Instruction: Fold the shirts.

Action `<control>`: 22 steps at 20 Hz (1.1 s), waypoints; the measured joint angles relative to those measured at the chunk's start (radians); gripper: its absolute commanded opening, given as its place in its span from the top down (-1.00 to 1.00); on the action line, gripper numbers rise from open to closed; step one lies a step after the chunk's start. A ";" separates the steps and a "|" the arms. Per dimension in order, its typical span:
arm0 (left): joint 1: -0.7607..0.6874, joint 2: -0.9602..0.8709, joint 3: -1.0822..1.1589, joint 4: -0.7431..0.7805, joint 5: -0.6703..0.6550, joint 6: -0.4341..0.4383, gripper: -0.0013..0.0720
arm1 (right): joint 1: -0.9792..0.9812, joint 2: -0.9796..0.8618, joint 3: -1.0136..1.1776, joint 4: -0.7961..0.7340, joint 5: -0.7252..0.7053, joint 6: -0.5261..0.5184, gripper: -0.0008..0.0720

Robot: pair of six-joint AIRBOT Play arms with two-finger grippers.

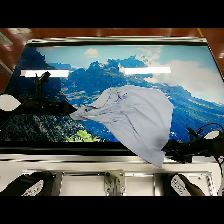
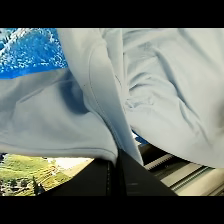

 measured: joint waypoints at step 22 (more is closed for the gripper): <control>0.000 0.000 0.005 0.000 0.033 0.002 0.85 | 0.198 -0.146 0.019 0.283 -0.159 -0.119 0.80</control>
